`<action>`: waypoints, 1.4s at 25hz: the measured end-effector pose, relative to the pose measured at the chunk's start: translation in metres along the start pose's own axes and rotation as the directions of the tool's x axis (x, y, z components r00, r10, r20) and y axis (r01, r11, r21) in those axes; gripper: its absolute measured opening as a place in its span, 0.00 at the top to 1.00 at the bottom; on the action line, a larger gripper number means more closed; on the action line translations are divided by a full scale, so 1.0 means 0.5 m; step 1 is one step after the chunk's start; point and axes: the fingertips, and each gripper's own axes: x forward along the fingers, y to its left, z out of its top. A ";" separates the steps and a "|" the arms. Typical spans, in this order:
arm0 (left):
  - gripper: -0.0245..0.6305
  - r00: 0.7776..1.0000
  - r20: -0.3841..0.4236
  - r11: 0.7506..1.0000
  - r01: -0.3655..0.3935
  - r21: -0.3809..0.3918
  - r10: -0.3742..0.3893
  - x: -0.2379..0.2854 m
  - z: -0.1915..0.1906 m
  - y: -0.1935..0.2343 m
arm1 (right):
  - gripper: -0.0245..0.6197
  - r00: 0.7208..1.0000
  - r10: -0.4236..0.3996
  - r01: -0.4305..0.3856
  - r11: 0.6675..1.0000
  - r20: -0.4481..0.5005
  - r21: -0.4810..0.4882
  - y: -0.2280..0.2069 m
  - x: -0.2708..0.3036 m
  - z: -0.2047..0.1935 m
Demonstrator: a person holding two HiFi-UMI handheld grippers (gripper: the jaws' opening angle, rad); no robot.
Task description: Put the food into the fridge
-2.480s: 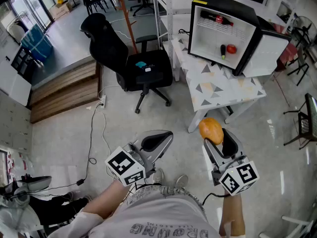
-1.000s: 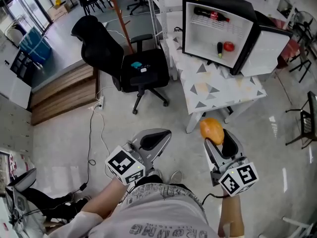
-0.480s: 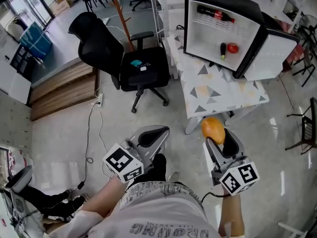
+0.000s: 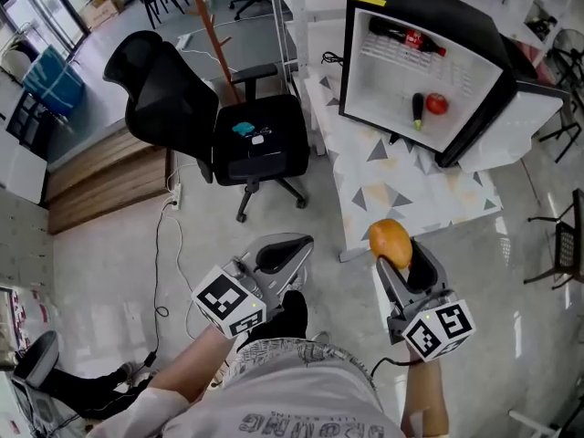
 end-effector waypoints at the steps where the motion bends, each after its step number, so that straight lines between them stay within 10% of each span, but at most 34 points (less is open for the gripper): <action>1: 0.95 1.000 -0.006 1.000 0.002 -0.006 -0.002 0.011 0.001 0.022 | 0.52 1.000 -0.003 0.003 1.000 -0.005 0.006 -0.008 0.021 0.004; 18: 0.95 0.996 -0.070 0.996 0.058 -0.060 -0.062 0.137 0.025 0.394 | 0.52 0.995 -0.078 0.081 0.995 -0.061 0.052 -0.110 0.368 0.085; 35: 0.95 0.992 -0.092 0.996 0.083 -0.041 -0.086 0.218 0.026 0.520 | 0.52 0.983 -0.165 0.162 0.986 -0.084 -0.041 -0.224 0.521 0.093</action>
